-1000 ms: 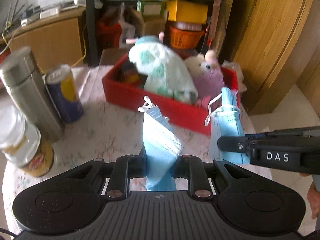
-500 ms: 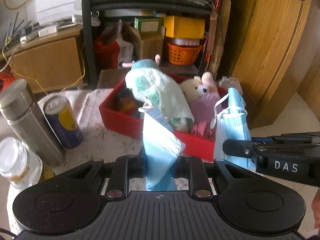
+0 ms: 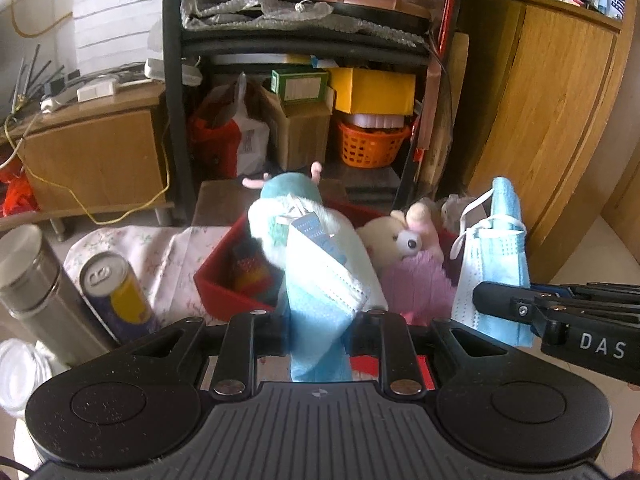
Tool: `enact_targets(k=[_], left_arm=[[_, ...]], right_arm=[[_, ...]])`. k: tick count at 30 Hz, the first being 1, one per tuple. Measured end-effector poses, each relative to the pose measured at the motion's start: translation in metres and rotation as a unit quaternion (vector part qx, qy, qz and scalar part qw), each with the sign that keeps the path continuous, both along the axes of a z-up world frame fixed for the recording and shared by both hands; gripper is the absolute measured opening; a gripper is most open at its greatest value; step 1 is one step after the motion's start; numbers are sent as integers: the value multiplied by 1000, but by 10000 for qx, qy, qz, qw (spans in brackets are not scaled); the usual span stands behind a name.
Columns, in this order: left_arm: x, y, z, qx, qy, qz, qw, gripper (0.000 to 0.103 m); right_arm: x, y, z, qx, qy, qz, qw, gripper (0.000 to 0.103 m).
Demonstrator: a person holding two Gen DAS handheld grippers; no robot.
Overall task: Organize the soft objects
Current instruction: 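Carry the blue mask with the left tool while the right tool carries its mask to the box, then open the left tool over the red box while the right tool releases its mask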
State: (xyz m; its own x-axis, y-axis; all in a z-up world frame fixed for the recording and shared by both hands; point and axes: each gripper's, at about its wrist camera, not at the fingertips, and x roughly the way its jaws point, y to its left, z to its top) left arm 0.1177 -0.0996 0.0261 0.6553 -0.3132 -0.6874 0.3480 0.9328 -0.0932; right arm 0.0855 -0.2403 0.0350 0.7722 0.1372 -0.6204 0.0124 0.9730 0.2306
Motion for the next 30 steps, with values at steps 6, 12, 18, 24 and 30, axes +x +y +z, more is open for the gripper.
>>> enact_targets(k=[6,12,18,24,30], left_arm=[[10,-9,2,45,-113,8,9999,25],[18,-16,3,69,-189,11,9998,26],[30,-22,3,83,-225,39,9997,27],[43,-29,-2,95,-206,70,9997,28],[59,-35,-12,159,-196,139,9996,38]], right_arm=[[9,-6,3,6,-78,-99,9999,0],[18,-14,2,27,-111,-191,9998,0],[25,-18,2,-57,-129,-256,9996,0],[35,-23,-3,-65,-61,-307,9995,0],[53,-26,-17,-117,115,-352,9992,0]])
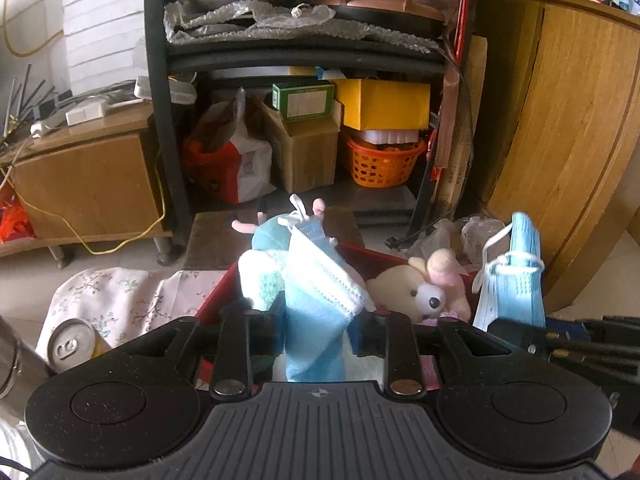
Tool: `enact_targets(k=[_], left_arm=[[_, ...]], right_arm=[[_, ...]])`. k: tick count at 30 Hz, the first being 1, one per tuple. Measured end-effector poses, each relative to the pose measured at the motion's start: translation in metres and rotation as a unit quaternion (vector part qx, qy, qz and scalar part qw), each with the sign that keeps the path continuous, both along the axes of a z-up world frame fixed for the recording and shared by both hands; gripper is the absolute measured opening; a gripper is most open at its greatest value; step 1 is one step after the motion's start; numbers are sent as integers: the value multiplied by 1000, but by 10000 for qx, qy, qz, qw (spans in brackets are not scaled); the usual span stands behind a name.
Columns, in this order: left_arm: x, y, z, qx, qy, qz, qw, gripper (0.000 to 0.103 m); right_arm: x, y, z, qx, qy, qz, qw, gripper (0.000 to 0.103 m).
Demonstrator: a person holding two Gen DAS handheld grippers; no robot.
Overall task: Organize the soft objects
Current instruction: 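Open the left tool over the red box while the right tool releases its mask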
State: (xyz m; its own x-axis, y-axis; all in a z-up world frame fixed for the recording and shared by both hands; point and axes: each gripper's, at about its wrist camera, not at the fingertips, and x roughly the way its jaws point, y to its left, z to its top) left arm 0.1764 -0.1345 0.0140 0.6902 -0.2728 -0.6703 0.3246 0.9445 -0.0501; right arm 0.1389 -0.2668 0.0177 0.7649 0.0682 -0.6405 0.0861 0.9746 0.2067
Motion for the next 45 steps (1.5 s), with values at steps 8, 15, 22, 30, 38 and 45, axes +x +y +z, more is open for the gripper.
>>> enact_targets(k=[8,15,22,30,38,45], left_arm=[[14,1,-9,-53,35,72,10000,73],[13,32,-1,-188,107,167,9996,78],[3,81,-31,2,661,560,9962,78],[37,85,-108,316,1630,935,9817,13],[39,90,-103,245,1567,1270,9791,22],[54,72,-118,546,1491,1612,9741,78]], right_arm=[[15,-4,-23,-86,288,-94,9995,7],[20,-7,-40,236,486,-59,9985,35],[23,0,-42,292,525,3,9982,35],[19,18,-42,329,544,280,9976,35],[17,20,-37,340,450,322,9979,35],[15,20,-36,462,432,427,9971,35]])
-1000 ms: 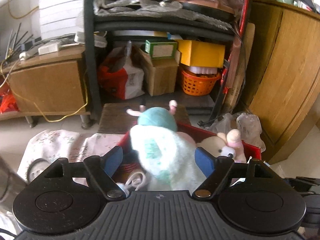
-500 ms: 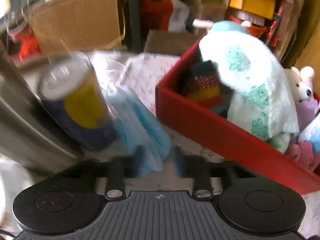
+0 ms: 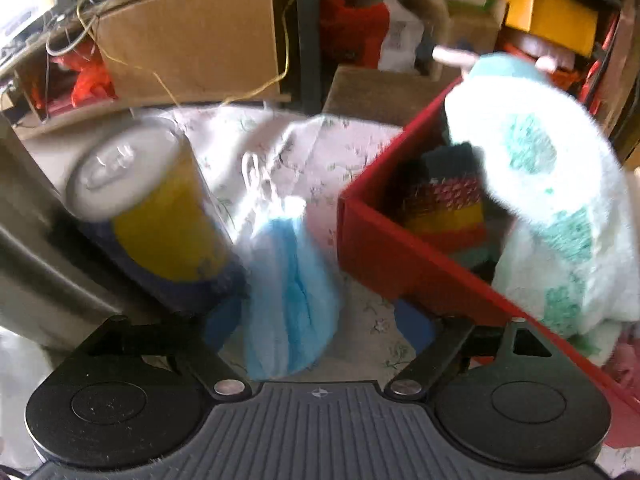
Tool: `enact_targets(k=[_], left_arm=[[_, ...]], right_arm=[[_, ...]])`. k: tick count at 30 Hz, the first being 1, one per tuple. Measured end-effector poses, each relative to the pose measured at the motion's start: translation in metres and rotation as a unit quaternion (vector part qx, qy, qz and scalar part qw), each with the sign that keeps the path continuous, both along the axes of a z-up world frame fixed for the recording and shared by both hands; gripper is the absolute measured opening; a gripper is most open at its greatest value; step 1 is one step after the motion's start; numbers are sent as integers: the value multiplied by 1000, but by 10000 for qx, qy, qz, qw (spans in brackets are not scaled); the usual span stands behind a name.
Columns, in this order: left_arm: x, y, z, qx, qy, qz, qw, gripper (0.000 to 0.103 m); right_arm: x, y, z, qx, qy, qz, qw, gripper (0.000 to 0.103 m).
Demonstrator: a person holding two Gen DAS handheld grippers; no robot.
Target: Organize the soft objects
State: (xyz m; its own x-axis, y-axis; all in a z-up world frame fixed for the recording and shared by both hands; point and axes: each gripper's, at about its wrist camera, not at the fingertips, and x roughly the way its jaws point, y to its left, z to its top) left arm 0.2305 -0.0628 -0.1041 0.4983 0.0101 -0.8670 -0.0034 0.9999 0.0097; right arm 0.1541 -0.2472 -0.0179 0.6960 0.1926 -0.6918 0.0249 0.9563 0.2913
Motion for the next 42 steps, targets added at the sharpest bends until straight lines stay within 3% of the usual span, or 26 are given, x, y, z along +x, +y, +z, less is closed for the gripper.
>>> enact_targets(k=[1,2,4,5,7,10,14,21,24,28,35,42], left_arm=[[1,3,-5,-216,161,48,9996,66],[0,4,-6,-221,158,66,9996,64],[-5,3,0,-218,160,-62,9996,26],[-6,6,3,-443,207,-114,9987,19],[-15,12,12,-825,193,-53,9964,12],[-32,15,31,-1089,52,-256,9937,11],[-49,24,63,-1720,-113,-345,9844,11],[-45,-13,112,-2129,-774,-852,9703,17],[-39,-41,114,-2096,-917,-1046,9678,33],[-39,-67,105,-1955,-979,-1360,9663,70],[-46,-59,99,-1910,-885,-1198,9702,75],[-64,-41,101,-1410,-959,-1049,9798,78]], right_arm=[[0,-1,0,0,7,6,10000,35],[-1,-1,-1,6,25,18,10000,35],[-2,-3,-1,13,11,9,10000,35],[-3,-3,0,15,-10,-7,10000,35],[-5,-2,3,17,-63,-35,10000,35],[-10,0,9,32,-163,5,9999,35],[-13,3,14,165,-214,24,9996,35],[-15,-5,19,173,-315,-167,9992,35],[-15,-17,15,176,-269,-345,9989,35],[-14,-34,10,131,-179,-605,9979,35],[-20,-50,8,119,-76,-799,9967,35],[-24,-41,11,-79,-110,-836,9964,35]])
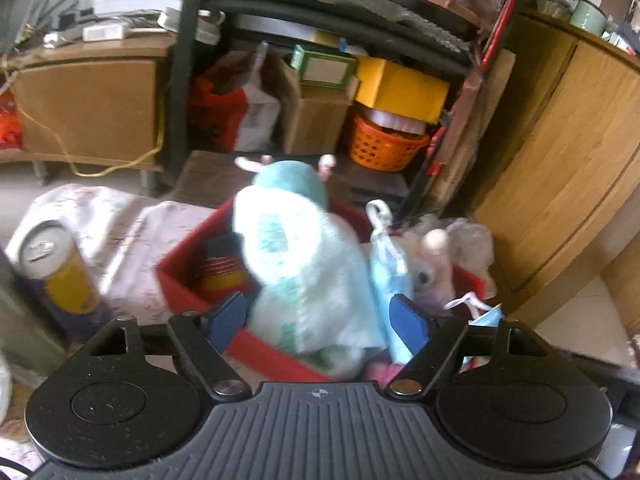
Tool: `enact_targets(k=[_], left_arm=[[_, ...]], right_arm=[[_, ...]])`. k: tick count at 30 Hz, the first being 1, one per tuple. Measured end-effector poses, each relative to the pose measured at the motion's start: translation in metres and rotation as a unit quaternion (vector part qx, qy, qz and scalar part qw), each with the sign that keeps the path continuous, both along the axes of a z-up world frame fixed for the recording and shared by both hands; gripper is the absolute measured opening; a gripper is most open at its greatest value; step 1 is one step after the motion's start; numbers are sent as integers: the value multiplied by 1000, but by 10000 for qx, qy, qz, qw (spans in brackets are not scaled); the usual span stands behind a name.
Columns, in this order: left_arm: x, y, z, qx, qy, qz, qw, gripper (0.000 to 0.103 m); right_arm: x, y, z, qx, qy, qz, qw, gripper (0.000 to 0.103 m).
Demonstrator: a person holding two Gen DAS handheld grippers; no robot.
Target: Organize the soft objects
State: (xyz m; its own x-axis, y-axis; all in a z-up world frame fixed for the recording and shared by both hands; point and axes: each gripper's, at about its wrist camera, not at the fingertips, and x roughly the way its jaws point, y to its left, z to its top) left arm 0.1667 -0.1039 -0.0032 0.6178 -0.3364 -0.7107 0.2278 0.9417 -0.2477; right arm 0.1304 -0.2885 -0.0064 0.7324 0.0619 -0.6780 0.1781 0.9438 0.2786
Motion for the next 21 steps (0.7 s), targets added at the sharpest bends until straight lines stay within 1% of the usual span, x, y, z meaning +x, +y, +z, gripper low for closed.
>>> enact_targets(k=[2,4,7,13,21], left_arm=[[-6,5,2,198,-98,83,9997,79],[-13,11,3,294,-144,154,9993,80],[-23,22,3,217,-99,153,9996,80],[-47,32,4,349,-156,117,9992,81],[-75,37,6,326,-230,105,9991,83]], right_arm=[[-1,3,1,-66,5,9,10000,35],[-5,6,1,-77,-7,-7,10000,35],[-14,10,2,-90,-24,-27,10000,35],[-35,23,6,-188,-115,3,9998,35],[-59,44,8,-214,-259,32,9994,35]])
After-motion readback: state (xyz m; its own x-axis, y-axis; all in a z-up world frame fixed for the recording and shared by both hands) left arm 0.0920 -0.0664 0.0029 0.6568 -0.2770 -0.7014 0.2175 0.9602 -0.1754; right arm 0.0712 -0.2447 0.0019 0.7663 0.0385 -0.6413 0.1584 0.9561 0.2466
